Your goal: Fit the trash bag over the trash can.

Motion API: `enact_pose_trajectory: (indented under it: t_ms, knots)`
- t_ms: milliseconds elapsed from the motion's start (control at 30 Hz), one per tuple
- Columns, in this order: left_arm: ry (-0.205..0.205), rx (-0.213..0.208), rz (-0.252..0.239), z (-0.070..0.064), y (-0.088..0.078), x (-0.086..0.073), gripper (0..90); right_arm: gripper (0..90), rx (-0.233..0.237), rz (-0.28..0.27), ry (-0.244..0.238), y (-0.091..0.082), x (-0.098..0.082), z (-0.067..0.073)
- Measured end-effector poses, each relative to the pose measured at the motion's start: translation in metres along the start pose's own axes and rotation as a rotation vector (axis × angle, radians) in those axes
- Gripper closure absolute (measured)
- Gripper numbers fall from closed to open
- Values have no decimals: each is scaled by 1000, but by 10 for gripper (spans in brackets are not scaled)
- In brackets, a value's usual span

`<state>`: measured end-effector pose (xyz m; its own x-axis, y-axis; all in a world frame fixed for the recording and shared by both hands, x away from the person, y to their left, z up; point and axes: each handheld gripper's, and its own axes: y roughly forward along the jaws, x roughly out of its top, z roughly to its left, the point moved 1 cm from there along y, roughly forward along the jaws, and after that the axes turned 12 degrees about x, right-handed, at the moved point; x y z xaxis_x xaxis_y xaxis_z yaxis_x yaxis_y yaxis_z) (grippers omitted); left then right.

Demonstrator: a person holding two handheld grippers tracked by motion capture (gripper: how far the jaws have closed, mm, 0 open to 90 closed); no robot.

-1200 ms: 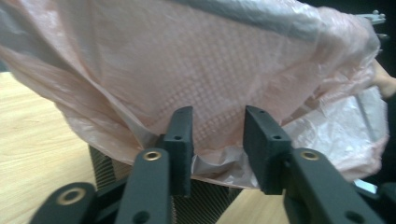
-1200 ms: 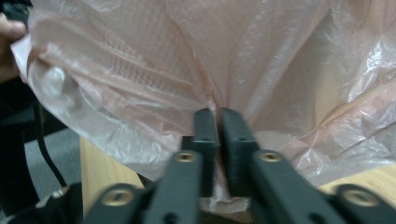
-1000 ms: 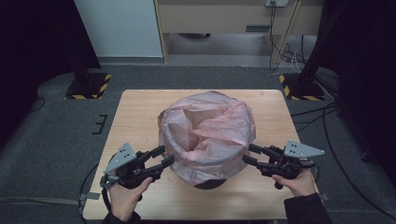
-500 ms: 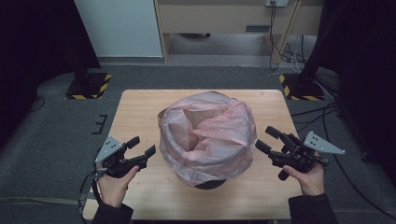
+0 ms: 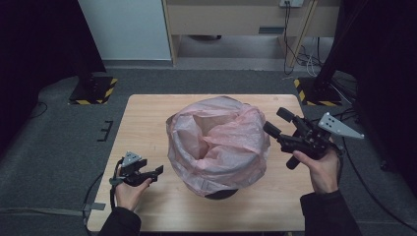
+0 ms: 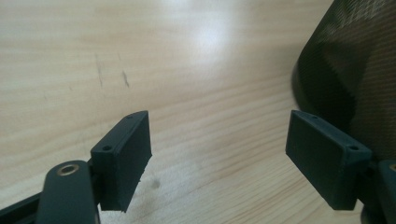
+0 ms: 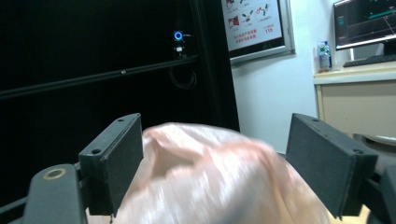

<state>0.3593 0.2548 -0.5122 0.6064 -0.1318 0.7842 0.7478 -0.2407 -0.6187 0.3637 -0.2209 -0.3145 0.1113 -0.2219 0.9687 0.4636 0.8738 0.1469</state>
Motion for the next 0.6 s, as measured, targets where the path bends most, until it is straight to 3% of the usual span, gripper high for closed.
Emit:
enact_pose_trajectory:
  t_ms: [133,267,467,600]
  knots:
    - [-2,-21,73,-2,14,-8,200,180,20,15,-10,20,15,5]
    - [61,-11,114,-9,22,-12,182,177,38,26,-14,40,27,8]
    - [123,21,94,-15,27,-12,147,169,46,35,-26,69,43,15]
    - [130,28,89,-16,28,-13,138,165,34,62,-53,88,49,19]
